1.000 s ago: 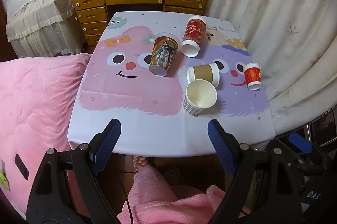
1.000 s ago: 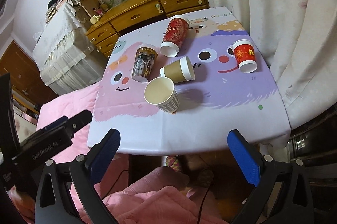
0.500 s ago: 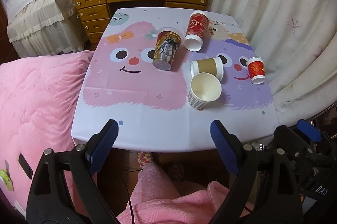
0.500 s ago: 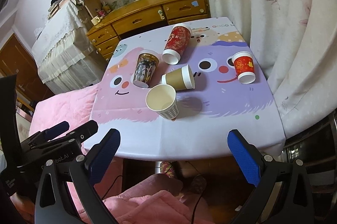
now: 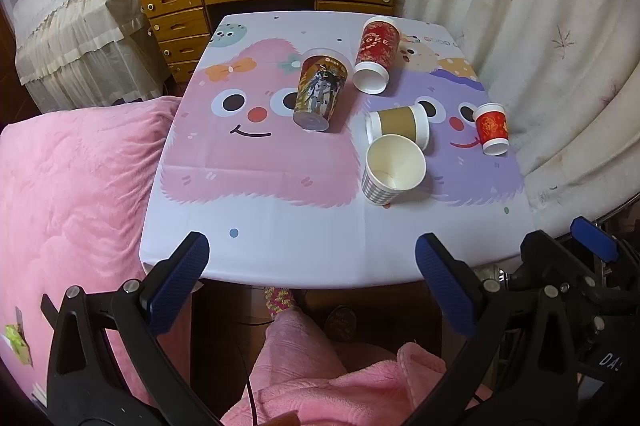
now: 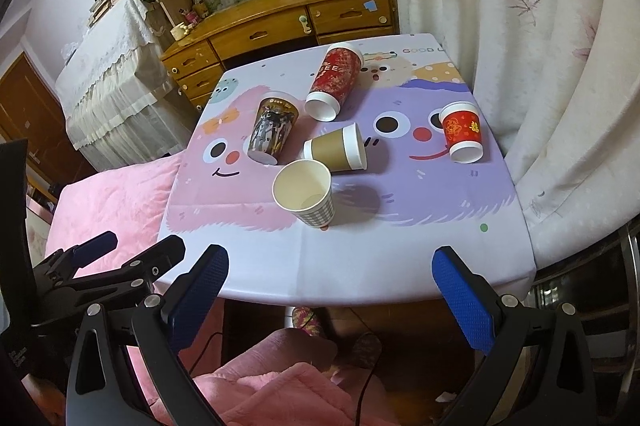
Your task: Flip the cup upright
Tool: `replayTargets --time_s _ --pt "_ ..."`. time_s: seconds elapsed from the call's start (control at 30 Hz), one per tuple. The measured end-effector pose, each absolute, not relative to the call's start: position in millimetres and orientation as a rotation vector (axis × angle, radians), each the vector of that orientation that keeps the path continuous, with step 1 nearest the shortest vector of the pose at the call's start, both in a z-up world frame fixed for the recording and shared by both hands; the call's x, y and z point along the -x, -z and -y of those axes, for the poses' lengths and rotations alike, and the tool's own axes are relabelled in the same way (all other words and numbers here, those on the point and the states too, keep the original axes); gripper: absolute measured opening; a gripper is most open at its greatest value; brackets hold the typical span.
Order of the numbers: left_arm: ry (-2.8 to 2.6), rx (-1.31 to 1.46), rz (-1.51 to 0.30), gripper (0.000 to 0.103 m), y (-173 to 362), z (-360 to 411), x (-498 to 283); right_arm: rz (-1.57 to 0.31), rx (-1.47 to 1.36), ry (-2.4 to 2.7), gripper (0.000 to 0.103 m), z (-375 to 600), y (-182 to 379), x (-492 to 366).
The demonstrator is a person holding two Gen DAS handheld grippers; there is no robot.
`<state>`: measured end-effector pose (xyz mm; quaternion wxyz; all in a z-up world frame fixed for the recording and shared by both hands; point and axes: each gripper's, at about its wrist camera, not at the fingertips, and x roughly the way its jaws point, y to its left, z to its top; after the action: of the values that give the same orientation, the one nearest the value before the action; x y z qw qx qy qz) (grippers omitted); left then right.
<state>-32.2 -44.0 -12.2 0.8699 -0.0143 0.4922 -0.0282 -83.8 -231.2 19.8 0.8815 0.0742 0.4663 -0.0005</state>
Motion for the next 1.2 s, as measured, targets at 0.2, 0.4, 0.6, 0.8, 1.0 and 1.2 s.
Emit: replayTargets --time_s 0.2,0.4,0.6,0.8,1.0,1.2 --pt "0.051 0.030 -1.027 0.102 12.0 41.0 29.8 -0.978 -0.127 -0.015 0.103 225.0 -20.2 77.2" --pt "0.040 0.033 -1.019 0.102 9.7 37.3 27.0 -1.009 -0.137 -0.025 0.103 227.5 -19.8 66.6" --pt "0.028 0.034 -1.015 0.102 7.4 37.2 26.0 -1.041 -0.137 -0.023 0.103 231.1 -19.8 60.7" --pt "0.024 0.030 -1.008 0.102 5.3 40.4 27.2 -1.041 -0.129 -0.015 0.103 231.8 -18.9 64.1" --pt "0.024 0.028 -1.008 0.102 5.2 42.5 28.0 -1.040 -0.128 -0.013 0.103 232.4 -18.6 66.0" --pt "0.025 0.027 -1.007 0.102 5.2 42.2 27.9 -1.045 -0.140 -0.008 0.103 236.6 -20.1 68.6"
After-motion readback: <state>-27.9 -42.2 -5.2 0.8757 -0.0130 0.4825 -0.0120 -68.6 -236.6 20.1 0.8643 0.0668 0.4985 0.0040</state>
